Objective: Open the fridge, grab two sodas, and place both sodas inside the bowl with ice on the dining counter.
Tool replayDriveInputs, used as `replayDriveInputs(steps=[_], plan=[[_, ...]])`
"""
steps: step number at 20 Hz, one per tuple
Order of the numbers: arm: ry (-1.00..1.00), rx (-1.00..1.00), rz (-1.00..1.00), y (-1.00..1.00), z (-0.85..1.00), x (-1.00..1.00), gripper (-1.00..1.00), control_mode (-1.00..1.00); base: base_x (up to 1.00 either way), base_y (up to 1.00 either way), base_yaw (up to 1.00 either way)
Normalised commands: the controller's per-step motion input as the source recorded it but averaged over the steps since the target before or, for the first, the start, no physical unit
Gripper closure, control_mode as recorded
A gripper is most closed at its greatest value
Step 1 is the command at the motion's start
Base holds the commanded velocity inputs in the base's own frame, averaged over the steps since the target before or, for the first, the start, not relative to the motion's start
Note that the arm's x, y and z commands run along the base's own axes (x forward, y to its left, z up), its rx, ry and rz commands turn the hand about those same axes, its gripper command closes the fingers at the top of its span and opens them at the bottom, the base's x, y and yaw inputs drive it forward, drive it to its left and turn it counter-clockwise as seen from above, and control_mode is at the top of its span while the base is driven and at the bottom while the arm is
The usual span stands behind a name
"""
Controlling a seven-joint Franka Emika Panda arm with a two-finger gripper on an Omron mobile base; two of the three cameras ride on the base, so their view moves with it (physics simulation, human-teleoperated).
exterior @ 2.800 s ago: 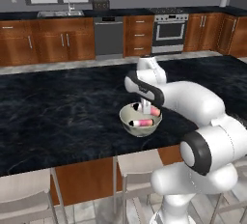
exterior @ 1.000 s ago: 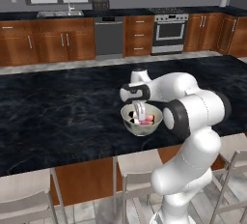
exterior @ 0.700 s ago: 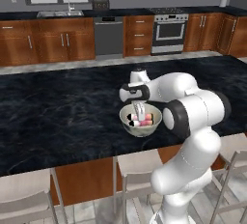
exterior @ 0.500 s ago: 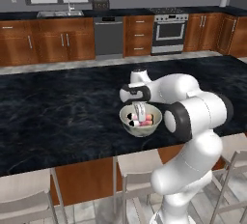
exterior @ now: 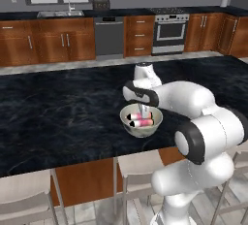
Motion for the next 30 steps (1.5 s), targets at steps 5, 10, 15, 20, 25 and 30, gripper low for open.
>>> replayDriveInputs(steps=[5, 10, 15, 20, 25, 30], plan=[[-0.19, 0.0, 0.0, 0.0, 0.59, -0.6, -1.0, -1.0, 0.0, 0.0, 0.0], [-0.16, 0.0, -0.02, 0.0, 0.46, -0.87, -1.0, -1.0, 0.0, 0.0, 0.0], [-0.17, 0.08, -0.18, 0.0, 0.27, -1.0, -1.0, -1.0, 0.0, 0.0, 0.0], [-0.14, 0.18, -0.29, 0.02, 0.28, -0.92, -1.0, -1.0, 0.0, 0.0, 0.0], [-0.13, 0.18, -0.36, 0.07, 0.2, -0.79, -1.0, -1.0, 0.0, 0.0, 0.0], [-0.12, 0.17, -0.33, 0.12, 0.25, -0.55, -1.0, -1.0, 0.0, 0.0, 0.0]])
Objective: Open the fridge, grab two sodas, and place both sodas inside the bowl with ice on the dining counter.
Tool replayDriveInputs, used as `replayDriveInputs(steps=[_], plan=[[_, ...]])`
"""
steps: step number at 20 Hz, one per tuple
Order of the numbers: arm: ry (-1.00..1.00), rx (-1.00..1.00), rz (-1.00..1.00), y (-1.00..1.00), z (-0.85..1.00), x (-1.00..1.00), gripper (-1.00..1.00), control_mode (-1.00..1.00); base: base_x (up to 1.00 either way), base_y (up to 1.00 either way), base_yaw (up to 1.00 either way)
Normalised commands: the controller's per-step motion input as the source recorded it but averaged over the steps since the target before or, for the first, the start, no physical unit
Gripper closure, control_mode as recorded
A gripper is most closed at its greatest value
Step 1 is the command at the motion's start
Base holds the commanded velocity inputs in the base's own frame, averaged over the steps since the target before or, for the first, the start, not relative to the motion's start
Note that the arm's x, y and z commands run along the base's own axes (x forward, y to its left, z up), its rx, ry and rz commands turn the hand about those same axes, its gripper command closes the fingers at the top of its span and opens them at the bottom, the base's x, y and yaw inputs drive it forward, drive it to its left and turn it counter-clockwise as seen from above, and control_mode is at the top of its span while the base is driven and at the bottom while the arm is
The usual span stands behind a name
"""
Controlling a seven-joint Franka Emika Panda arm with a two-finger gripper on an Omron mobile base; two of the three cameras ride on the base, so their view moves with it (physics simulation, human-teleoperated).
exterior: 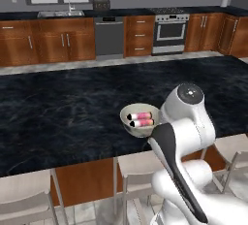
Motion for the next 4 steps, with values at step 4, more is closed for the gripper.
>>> replayDriveInputs(steps=[4], plan=[[-0.1, 0.15, -0.23, 0.12, 0.37, -0.16, -1.0, -1.0, 0.0, 0.0, 0.0]])
